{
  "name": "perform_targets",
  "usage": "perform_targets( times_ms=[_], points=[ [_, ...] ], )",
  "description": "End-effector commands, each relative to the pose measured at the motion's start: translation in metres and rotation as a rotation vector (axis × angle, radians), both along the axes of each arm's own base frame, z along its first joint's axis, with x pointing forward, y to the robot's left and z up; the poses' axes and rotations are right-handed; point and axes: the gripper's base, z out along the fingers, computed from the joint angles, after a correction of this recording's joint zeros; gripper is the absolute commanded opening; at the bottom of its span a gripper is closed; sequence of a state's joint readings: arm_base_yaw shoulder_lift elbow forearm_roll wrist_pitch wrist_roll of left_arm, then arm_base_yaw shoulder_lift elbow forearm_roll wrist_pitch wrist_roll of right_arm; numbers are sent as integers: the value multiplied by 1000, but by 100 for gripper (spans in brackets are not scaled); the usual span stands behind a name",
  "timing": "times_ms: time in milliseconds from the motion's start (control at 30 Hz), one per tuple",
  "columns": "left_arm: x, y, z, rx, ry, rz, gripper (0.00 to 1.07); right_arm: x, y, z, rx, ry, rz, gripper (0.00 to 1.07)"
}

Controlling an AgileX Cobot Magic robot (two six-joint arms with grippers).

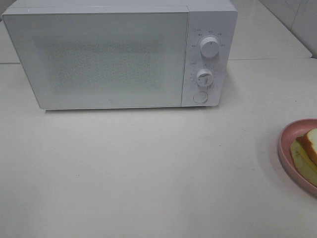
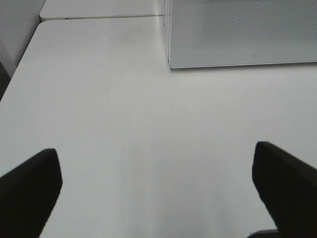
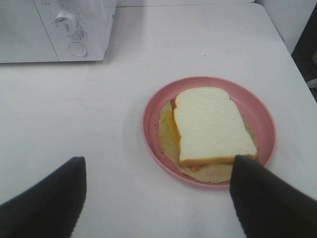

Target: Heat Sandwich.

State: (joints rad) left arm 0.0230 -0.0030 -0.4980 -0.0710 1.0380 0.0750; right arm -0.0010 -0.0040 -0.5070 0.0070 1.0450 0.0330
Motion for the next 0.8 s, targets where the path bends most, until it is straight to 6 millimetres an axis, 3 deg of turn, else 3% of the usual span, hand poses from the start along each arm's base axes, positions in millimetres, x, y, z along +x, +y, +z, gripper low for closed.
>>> perform_targets(
  times_ms=[33, 800],
  points=[
    [-4, -1, -1, -12, -32, 1, 101, -2, 0, 0, 5, -26, 2, 76],
    [-4, -1, -1, -12, -32, 1, 101, -2, 0, 0, 5, -26, 2, 76]
  ],
)
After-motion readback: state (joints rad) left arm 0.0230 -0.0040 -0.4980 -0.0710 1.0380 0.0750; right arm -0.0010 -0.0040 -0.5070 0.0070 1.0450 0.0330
